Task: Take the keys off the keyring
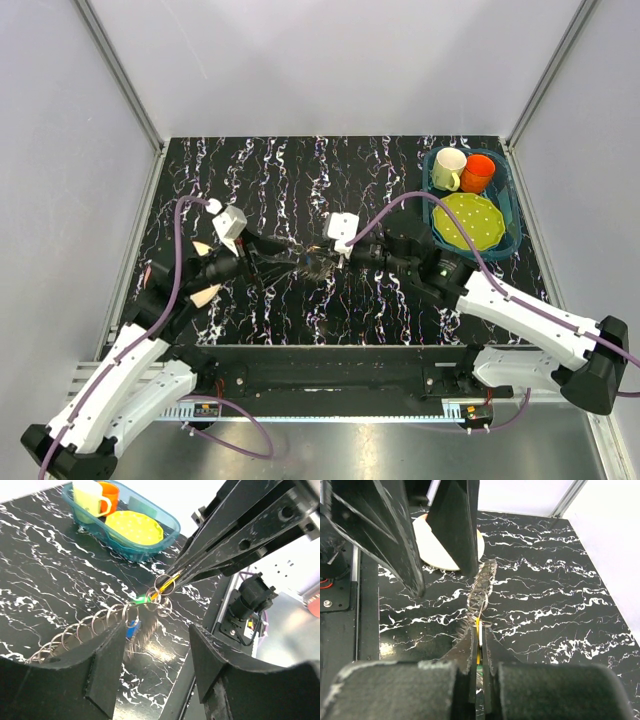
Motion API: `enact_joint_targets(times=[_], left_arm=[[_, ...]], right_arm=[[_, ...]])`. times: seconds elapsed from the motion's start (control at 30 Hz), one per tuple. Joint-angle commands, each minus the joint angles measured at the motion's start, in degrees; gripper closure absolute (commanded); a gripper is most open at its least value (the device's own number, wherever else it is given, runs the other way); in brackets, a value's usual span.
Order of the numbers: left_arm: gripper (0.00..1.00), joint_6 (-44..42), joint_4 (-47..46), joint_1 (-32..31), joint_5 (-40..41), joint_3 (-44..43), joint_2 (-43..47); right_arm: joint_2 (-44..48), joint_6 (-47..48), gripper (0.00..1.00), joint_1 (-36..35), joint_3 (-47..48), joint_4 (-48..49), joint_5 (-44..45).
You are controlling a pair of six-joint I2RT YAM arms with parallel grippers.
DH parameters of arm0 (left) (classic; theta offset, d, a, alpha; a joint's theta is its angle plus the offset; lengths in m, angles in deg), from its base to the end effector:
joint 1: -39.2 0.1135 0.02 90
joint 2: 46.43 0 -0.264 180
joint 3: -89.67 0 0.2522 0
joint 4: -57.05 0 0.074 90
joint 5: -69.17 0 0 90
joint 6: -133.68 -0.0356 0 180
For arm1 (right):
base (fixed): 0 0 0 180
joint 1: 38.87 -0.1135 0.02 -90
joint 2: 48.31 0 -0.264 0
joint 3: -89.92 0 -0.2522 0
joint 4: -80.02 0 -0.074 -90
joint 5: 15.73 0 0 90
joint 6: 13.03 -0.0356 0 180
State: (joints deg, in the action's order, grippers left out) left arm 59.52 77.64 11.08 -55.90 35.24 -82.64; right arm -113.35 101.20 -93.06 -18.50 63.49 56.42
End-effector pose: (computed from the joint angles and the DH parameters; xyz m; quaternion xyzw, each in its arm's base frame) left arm 0.1223 -0.0885 0.3440 0.2810 0.6618 -0.4487 0.5308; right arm 0.1464 0.2216 0.3629 -0.5556 0.5233 0.2790 0.5828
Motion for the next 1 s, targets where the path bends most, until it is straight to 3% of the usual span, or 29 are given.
enact_joint_targets(times=[0.0, 0.27, 0.57, 0.73, 0.97], left_arm=[[0.46, -1.6, -3.3, 0.3, -7.3, -2.1, -3.4], [0.5, -1.1, -5.7, -0.3, -12.5, -3.0, -4.9], [0.52, 1.7, -12.5, -0.5, -10.2, -0.9, -1.9], [0.6, 2.6, -15.7, -1.0, -9.6, -0.7, -2.6], [0.61, 1.9, -17.5, -2.9, -10.1, -0.4, -1.7]], right_arm=[[1.0, 0.2, 1.0, 0.0, 4.2, 3.2, -3.2], [3.6, -0.6, 1.0, 0.1, 4.6, 4.4, -3.2], [6.8, -2.0, 1.0, 0.0, 1.2, 6.4, -3.8], [6.1, -2.5, 1.0, 0.0, 1.0, 8.5, -3.4], [4.1, -4.7, 1.0, 0.0, 1.2, 11.5, -5.2]])
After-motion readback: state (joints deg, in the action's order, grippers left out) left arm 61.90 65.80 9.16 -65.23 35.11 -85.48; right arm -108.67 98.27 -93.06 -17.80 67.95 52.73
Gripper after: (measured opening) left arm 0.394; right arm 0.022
